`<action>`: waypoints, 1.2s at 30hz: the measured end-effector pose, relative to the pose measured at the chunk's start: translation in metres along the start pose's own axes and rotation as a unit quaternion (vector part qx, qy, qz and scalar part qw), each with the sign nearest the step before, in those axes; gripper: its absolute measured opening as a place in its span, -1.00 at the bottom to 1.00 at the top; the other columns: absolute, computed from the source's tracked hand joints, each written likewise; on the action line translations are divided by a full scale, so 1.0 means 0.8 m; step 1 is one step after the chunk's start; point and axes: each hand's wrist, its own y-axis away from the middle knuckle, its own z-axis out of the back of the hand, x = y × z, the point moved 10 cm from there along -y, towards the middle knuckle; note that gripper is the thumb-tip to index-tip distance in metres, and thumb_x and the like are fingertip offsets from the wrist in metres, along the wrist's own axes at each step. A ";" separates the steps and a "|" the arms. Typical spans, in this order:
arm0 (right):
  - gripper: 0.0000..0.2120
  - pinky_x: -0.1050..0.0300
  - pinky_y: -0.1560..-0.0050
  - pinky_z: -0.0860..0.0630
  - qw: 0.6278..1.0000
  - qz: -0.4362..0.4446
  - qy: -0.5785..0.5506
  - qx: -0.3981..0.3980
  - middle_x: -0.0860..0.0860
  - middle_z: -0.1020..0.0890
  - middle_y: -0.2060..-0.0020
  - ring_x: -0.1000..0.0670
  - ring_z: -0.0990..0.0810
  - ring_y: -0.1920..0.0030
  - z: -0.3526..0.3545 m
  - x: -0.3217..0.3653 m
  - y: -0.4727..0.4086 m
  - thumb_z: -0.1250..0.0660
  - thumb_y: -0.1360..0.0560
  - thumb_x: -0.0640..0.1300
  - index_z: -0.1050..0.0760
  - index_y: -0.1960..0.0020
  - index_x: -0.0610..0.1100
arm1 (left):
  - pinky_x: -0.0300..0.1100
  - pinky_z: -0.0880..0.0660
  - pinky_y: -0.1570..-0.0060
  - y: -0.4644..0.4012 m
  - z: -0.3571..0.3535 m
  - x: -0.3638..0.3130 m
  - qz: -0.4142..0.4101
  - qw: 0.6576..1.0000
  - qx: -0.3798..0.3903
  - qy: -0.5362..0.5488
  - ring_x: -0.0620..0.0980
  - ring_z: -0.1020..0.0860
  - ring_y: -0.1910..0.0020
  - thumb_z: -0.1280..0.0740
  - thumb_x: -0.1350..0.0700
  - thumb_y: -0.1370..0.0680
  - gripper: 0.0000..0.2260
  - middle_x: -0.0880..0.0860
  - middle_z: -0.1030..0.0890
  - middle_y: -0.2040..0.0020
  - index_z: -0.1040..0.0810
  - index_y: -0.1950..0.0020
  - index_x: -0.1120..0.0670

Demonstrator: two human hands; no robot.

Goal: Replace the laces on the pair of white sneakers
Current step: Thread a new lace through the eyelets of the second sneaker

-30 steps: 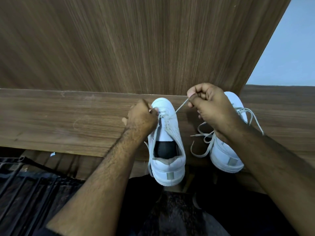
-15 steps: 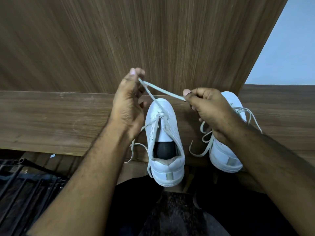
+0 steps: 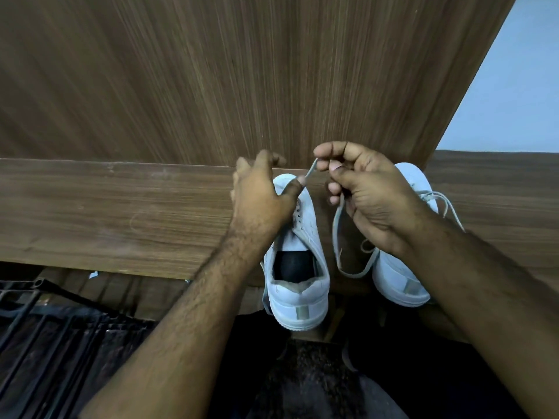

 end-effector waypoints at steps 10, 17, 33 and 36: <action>-0.70 0.22 -0.07 -0.60 0.990 0.076 -0.050 -0.104 -0.10 -0.69 -0.07 0.06 -0.68 -0.08 0.038 0.017 -0.006 -0.21 -0.58 -0.45 -0.62 -0.04 -0.14 | -0.28 -0.47 0.24 0.048 -0.074 -0.050 0.057 0.876 0.301 0.372 -0.11 -0.47 0.39 -0.28 0.11 -0.67 -0.75 -0.02 -0.54 0.43 -0.56 0.01 0.31; -0.79 0.24 0.05 -0.59 0.958 0.056 0.256 -0.116 -0.01 -0.69 0.04 0.09 -0.70 0.08 0.058 0.006 -0.010 -0.29 -0.59 -0.32 -0.61 -0.03 -0.05 | -0.24 -0.40 0.37 0.006 -0.023 0.007 0.065 0.956 0.127 0.256 -0.12 -0.42 0.46 -0.30 0.05 -0.66 -0.77 -0.06 -0.47 0.46 -0.62 0.12 0.11; -0.89 0.12 0.16 -0.55 0.869 0.099 0.485 0.015 0.13 -0.65 0.23 0.16 -0.61 0.22 -0.018 -0.014 -0.001 -0.27 -0.61 -0.10 -0.57 -0.07 0.01 | -0.30 -0.47 0.33 0.017 -0.038 0.003 0.067 0.956 0.177 0.223 -0.09 -0.54 0.37 -0.32 0.04 -0.65 -0.66 0.13 -0.63 0.31 -0.61 0.19 0.27; -0.84 -0.01 0.15 -0.60 0.872 0.098 0.480 0.013 0.09 -0.64 0.30 0.10 -0.63 0.29 -0.014 -0.014 -0.003 -0.21 -0.64 -0.09 -0.56 0.03 0.00 | -0.20 -0.52 0.23 0.015 -0.041 0.004 0.051 0.972 0.177 0.149 -0.10 -0.57 0.35 -0.25 -0.11 -0.67 -0.56 0.11 -0.68 0.28 -0.63 0.13 0.24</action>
